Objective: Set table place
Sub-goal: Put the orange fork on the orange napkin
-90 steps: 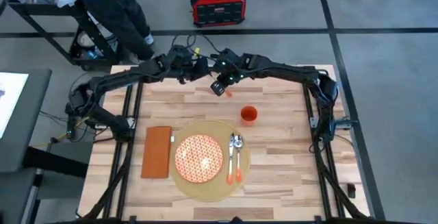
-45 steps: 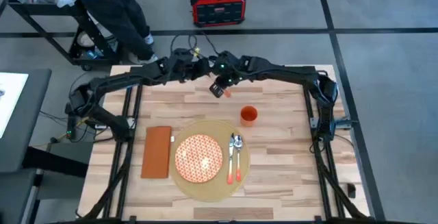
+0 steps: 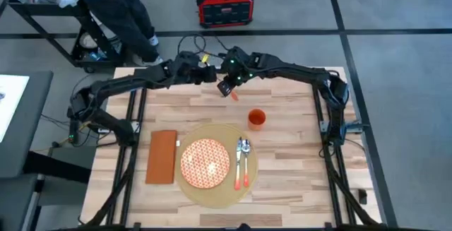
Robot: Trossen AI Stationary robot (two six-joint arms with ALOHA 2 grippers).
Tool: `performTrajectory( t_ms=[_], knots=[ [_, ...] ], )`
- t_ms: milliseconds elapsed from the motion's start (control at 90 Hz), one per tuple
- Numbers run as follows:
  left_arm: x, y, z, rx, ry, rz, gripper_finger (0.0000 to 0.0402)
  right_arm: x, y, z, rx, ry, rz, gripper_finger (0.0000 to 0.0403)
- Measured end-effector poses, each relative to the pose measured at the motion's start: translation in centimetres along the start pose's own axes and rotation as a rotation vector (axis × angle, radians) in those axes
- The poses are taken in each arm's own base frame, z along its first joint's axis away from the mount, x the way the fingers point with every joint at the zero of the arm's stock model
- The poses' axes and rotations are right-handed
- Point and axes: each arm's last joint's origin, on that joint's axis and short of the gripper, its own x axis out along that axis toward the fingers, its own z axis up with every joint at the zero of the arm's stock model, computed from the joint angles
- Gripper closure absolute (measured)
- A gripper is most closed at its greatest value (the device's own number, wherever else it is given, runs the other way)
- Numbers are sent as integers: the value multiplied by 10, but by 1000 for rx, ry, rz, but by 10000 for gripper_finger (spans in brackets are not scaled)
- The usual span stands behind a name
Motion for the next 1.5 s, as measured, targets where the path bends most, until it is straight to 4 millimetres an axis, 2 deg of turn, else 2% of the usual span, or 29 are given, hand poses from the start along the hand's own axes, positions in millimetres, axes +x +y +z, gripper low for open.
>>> performTrajectory(
  t_ms=[111,222,367,467,600,733,867,1100,1378,1500],
  knots=[
    [-7,-4,7,55,-55,-47,353,-2,-8,7,38,-42,7,403],
    [-11,-5,9,138,-72,-60,353,-6,-8,15,47,-69,97,403],
    [-17,0,13,161,-64,-30,353,-20,-3,29,29,-126,130,403],
    [-22,1,19,187,-101,-29,353,-28,-10,38,39,-151,134,403],
    [-23,1,29,139,-186,-52,353,-37,-16,48,48,-203,147,403],
    [-20,1,29,106,-223,-82,353,-37,-16,49,48,-199,160,403],
    [-12,6,27,63,-274,-191,353,-38,-16,50,52,-194,190,403],
    [0,24,14,-19,-297,-313,353,-38,-15,51,50,-206,206,403],
    [0,27,10,48,-293,-510,351,-38,-10,51,30,-201,238,403],
    [0,27,10,51,-292,-516,339,-38,-11,51,28,-203,237,403]
  ],
)
